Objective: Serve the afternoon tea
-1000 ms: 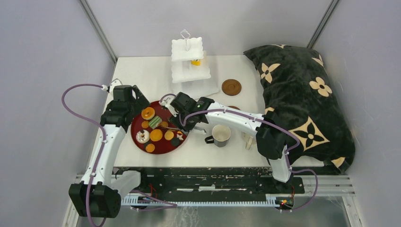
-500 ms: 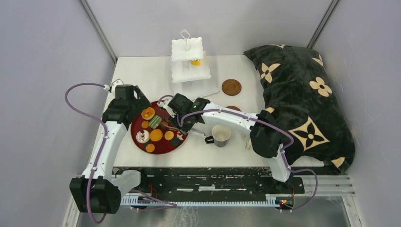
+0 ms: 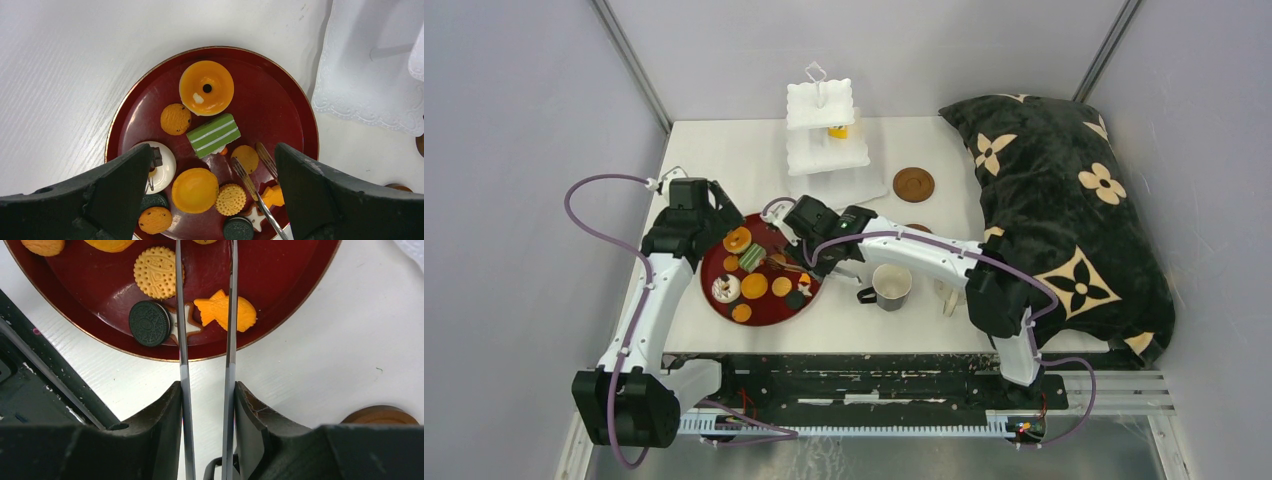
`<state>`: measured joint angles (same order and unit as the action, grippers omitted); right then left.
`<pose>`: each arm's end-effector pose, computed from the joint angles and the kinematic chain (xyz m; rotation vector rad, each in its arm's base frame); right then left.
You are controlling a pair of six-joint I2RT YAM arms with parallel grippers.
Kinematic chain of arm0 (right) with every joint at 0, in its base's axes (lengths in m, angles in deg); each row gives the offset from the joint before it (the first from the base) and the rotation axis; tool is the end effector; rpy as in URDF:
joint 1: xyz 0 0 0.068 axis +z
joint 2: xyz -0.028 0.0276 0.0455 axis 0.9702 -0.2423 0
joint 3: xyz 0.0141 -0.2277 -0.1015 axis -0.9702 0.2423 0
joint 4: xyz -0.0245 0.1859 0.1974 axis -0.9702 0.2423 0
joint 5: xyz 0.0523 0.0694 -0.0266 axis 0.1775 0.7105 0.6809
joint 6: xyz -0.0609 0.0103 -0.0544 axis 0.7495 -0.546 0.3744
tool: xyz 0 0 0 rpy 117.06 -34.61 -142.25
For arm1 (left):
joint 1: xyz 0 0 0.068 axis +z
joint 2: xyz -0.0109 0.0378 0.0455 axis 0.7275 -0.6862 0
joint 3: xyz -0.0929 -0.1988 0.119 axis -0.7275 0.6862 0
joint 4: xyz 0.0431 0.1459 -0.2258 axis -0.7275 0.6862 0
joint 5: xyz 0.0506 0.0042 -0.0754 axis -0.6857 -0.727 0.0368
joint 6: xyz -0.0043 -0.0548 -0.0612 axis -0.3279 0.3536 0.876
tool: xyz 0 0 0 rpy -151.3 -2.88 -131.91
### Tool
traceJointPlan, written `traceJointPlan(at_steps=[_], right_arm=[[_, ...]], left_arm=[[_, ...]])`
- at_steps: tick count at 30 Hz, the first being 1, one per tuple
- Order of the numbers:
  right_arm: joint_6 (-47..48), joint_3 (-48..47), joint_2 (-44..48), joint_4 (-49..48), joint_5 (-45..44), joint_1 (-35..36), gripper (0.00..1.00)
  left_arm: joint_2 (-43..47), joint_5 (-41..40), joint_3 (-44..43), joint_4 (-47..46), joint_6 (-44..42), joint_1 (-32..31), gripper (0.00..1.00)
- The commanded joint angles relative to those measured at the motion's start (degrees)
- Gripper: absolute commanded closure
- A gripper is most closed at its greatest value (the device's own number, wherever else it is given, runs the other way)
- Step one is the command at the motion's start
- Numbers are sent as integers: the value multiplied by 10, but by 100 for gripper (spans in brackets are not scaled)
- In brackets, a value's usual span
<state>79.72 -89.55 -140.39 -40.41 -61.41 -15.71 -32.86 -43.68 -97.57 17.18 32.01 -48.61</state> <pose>0.2326 0.4017 0.1970 -1.1965 2.3315 0.3719 0.2741 0.0090 0.2523 -0.7533 2.1902 -0.0072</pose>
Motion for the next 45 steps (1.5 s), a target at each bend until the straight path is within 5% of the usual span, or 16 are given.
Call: traceJointPlan(at_steps=[1, 26, 45], right_arm=[[-5, -3, 64, -35, -18, -1, 64], [-51, 73, 138, -78, -17, -139, 64], [-69, 3, 46, -85, 23, -183, 64]], left_arm=[[2, 4, -23, -24, -1, 4, 1], [11, 16, -30, -21, -6, 4, 1], [11, 11, -36, -17, -15, 5, 1]])
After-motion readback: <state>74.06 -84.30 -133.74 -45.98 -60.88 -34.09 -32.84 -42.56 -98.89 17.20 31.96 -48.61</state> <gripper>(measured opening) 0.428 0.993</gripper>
